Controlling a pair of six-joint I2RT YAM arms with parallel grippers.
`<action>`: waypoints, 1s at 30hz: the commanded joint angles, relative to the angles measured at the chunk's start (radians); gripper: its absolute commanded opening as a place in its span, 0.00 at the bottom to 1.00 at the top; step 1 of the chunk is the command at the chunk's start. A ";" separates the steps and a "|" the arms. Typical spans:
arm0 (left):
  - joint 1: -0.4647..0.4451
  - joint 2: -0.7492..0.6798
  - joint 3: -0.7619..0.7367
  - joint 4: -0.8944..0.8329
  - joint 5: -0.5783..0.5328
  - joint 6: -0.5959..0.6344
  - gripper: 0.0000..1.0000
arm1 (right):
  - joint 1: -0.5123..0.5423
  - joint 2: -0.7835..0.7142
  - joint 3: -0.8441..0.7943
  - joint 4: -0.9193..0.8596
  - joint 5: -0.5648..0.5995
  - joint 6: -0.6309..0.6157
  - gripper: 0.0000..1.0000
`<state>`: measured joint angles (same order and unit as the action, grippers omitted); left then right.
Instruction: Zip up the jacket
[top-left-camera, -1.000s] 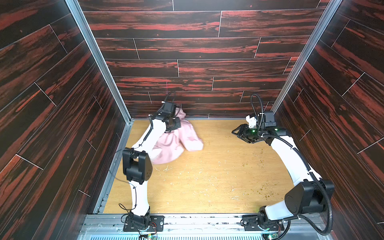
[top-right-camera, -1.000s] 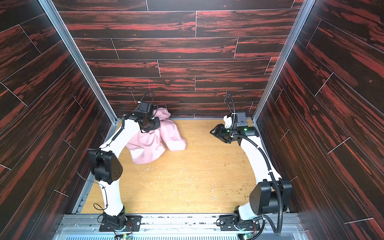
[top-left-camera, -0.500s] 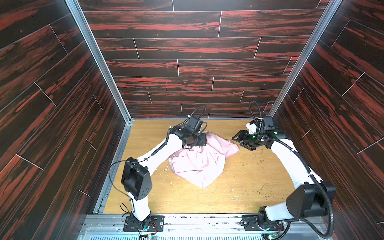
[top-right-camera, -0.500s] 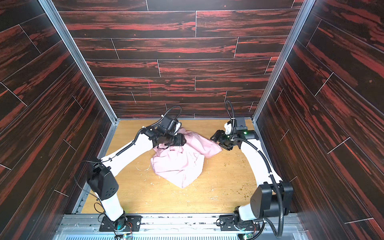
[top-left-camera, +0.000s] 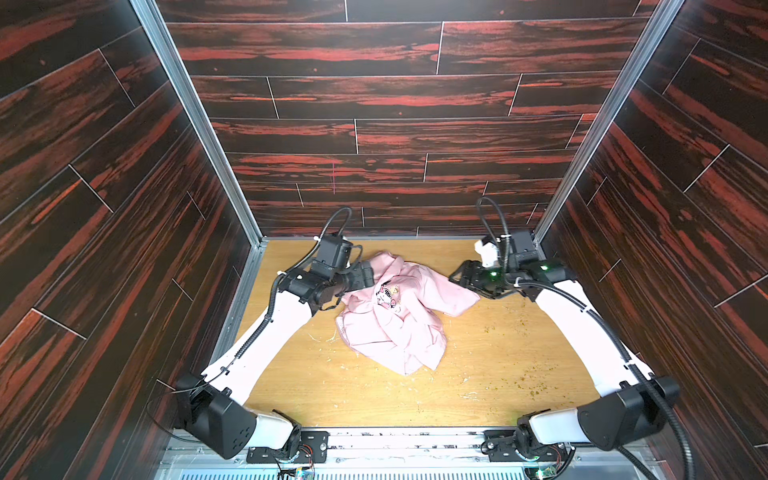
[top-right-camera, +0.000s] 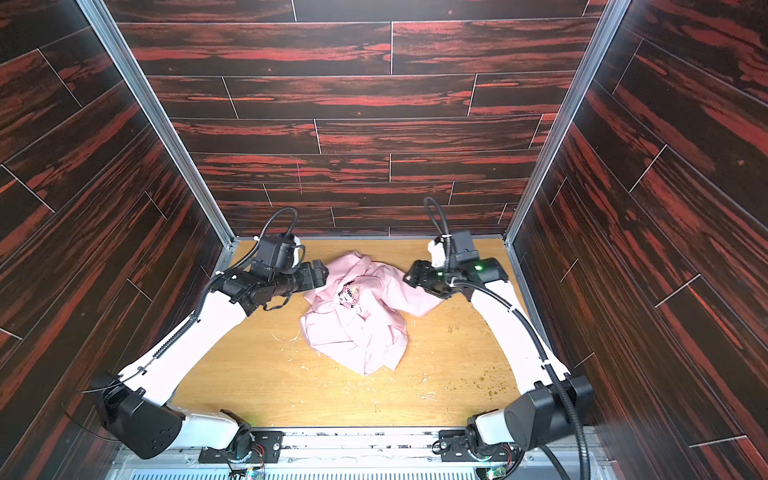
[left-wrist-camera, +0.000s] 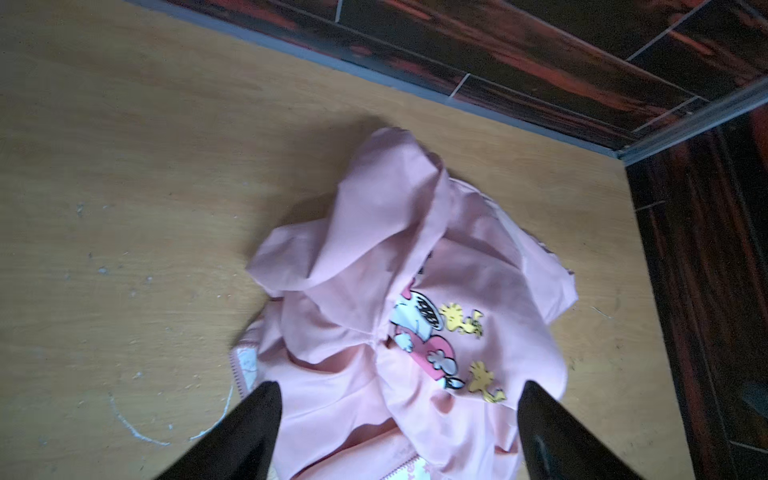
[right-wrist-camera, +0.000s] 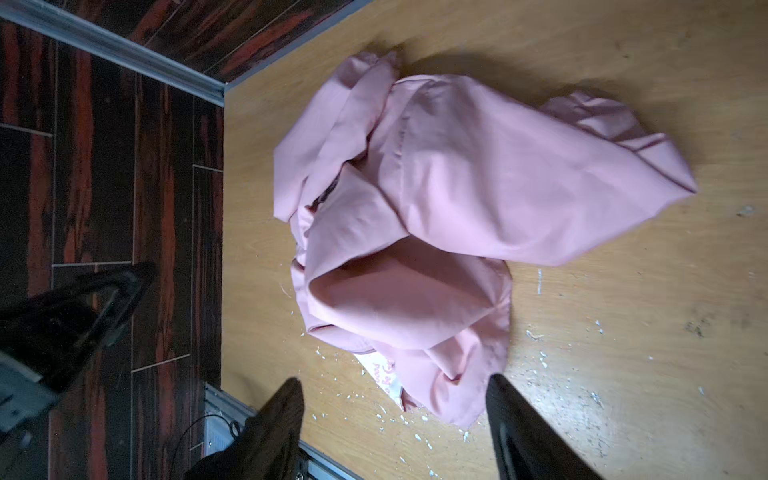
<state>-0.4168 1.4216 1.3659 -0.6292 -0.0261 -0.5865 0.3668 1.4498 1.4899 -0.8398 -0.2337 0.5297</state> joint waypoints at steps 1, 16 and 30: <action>0.055 0.075 -0.033 -0.024 0.008 -0.011 0.92 | 0.075 0.095 0.060 -0.041 0.027 -0.010 0.73; 0.125 0.499 0.209 -0.050 0.098 0.106 0.91 | 0.225 0.344 0.144 -0.079 0.038 -0.011 0.73; 0.157 0.491 0.472 -0.114 0.174 0.093 0.00 | 0.209 0.455 0.259 -0.053 -0.014 -0.018 0.08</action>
<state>-0.2832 2.0254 1.7767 -0.7128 0.1284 -0.4889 0.5831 1.8641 1.7042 -0.8894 -0.2104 0.5064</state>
